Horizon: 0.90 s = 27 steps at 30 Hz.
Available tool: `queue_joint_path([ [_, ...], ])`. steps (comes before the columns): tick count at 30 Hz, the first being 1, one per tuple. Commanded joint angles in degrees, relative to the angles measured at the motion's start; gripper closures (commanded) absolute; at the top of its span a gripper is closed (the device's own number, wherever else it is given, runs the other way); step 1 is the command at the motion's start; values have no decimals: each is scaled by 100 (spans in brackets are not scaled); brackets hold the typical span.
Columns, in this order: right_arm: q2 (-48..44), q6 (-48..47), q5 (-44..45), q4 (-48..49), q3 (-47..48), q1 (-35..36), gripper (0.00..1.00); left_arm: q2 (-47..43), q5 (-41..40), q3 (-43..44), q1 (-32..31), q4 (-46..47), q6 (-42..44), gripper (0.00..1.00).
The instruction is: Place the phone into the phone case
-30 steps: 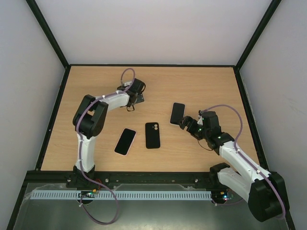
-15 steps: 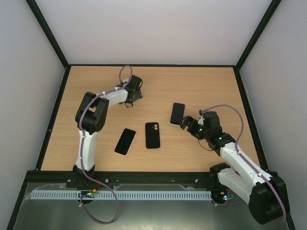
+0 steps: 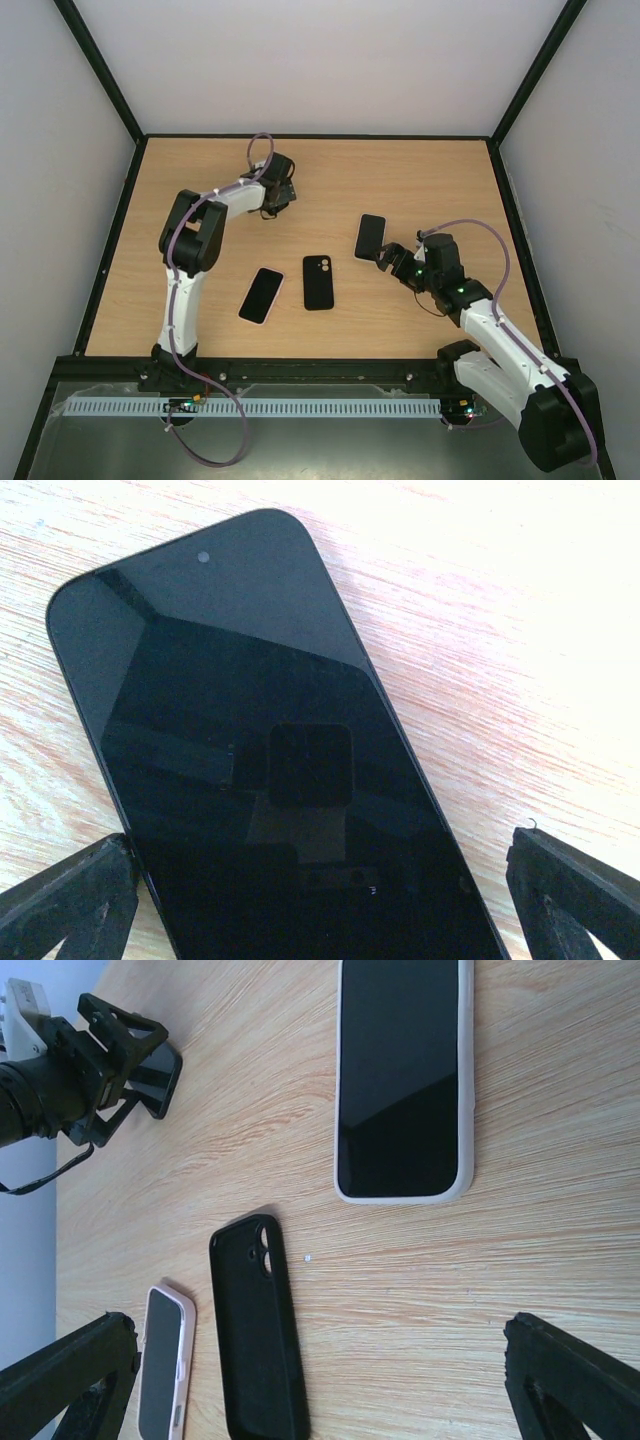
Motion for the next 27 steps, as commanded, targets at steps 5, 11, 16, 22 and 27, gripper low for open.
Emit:
queue_joint_path([
  [5, -169, -62, 153, -272, 53, 31, 2, 169, -52, -84, 89, -605, 135, 2],
  [11, -154, 72, 71, -12, -138, 33, 2, -367, -95, -708, 228, -701, 370, 9],
  [16, 29, 135, -71, 183, -233, 36, 3, -836, 60, -1221, 367, -514, 398, 14],
  [22, -17, 86, -51, 91, -161, 34, 3, -1171, 870, -1459, 524, 208, 921, 7],
  [27, -143, 45, 37, -46, -151, 32, 2, -1153, 1011, -1216, 739, 176, 1342, 0],
])
